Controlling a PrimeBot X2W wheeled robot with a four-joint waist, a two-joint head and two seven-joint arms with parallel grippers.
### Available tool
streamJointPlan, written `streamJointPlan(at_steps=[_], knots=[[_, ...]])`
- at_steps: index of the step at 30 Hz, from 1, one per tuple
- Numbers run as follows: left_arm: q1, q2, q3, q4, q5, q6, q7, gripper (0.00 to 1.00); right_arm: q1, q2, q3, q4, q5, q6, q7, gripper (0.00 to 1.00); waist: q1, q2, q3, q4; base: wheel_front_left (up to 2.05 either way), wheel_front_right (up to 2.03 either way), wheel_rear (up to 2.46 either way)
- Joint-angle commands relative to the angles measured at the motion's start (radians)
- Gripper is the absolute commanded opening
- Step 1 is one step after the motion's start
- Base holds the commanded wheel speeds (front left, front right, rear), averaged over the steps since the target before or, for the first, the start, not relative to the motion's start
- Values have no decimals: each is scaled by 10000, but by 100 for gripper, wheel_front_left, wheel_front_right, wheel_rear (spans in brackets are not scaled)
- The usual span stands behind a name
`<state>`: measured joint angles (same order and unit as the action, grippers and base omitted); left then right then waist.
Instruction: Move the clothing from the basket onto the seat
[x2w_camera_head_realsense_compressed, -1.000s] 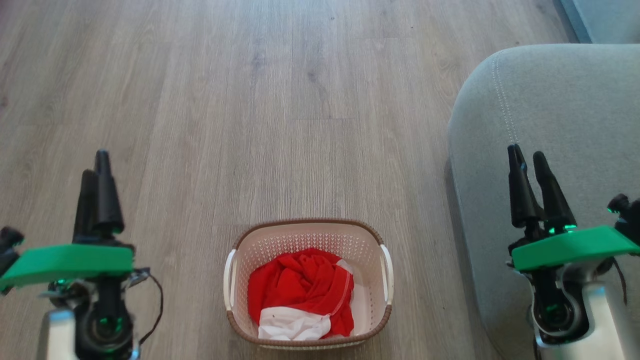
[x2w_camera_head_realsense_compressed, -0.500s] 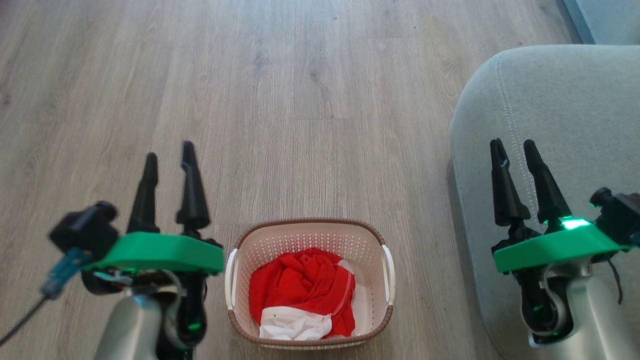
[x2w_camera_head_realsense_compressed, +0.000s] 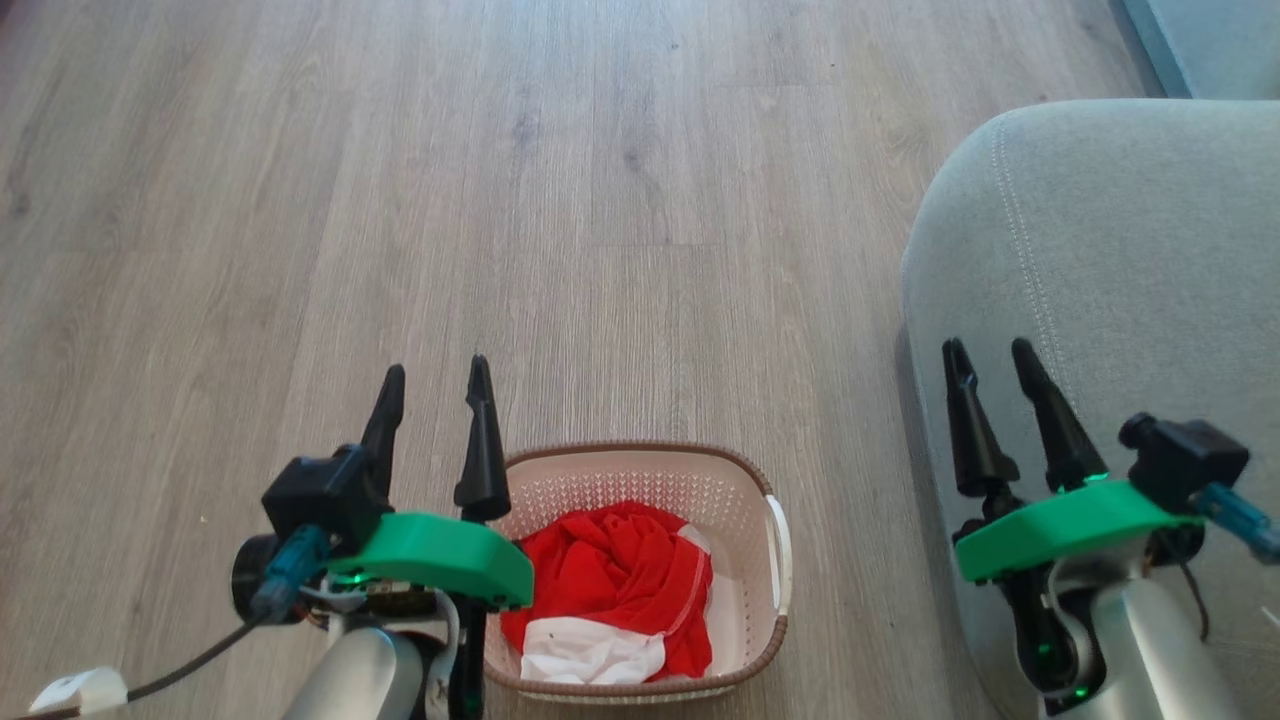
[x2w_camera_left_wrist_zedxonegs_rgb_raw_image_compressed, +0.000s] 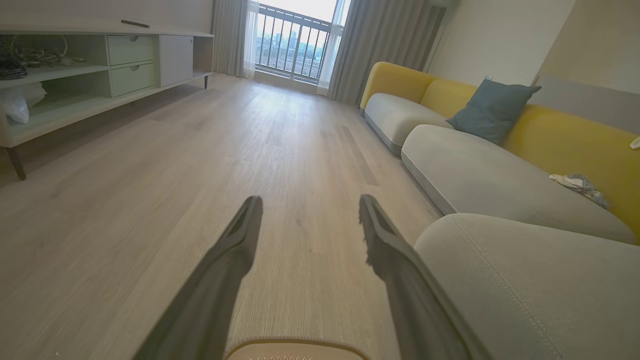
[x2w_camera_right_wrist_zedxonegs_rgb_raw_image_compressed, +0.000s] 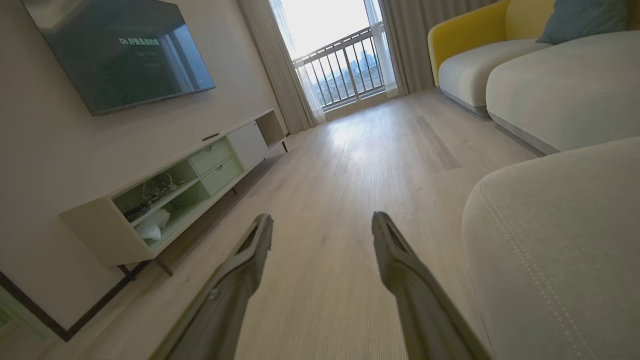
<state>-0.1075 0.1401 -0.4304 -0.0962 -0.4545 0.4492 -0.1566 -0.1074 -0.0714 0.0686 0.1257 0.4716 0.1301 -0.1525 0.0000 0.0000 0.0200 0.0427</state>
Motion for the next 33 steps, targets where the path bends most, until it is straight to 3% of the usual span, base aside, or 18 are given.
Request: streamJointPlan(at_steps=[1, 5, 18, 28, 33], knots=[[-550, 141, 165, -325, 254, 89, -122, 100, -172, -57, 159, -301, -239, 5, -155, 100, 0, 0, 3, -1, 0, 0, 0], [-388, 2, 211, 95, 615, -340, -269, 100, -231, -17, 137, 462, -623, 5, -303, 100, 0, 0, 20, -8, 0, 0, 0], [-41, -547, 603, 946, 2076, -1393, -619, 100, -426, 53, 309, 1071, -2033, 5, -656, 100, 0, 0, 51, 0, 0, 0, 0], [6, -802, 764, 759, 3659, -1572, -941, 100, -566, 85, 507, 1084, -3288, 6, -981, 100, 0, 0, 59, 65, 0, 0, 0], [42, -849, 764, 711, 4137, -1595, -1052, 100, -583, 123, 538, 1033, -3368, 6, -1092, 100, 0, 0, 51, 60, 0, 0, 0]])
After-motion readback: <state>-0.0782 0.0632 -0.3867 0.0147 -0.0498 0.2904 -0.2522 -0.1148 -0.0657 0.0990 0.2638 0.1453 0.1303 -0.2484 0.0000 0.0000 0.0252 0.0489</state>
